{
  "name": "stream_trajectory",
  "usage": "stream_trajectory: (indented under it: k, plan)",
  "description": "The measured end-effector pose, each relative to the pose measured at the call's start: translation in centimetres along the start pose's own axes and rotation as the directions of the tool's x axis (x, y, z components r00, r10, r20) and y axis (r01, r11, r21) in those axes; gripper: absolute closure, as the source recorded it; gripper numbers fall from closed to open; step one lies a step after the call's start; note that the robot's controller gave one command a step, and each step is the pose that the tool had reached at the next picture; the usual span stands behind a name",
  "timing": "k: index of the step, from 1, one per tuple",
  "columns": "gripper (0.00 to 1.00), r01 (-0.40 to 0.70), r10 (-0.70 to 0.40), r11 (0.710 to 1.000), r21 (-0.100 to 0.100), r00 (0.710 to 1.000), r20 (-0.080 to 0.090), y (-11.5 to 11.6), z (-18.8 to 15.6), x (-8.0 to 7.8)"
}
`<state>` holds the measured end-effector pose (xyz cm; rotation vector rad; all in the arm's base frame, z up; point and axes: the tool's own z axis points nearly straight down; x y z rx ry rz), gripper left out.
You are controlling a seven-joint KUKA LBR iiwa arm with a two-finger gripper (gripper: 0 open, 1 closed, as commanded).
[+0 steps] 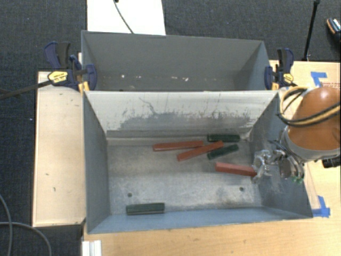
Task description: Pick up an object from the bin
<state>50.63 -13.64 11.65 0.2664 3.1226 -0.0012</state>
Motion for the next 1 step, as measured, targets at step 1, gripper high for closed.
stream_trajectory:
  k: [1]
  plan:
    - [1.00,-0.007,0.007,1.000,0.001,1.000,0.002,-0.02,-6.67,-0.29]
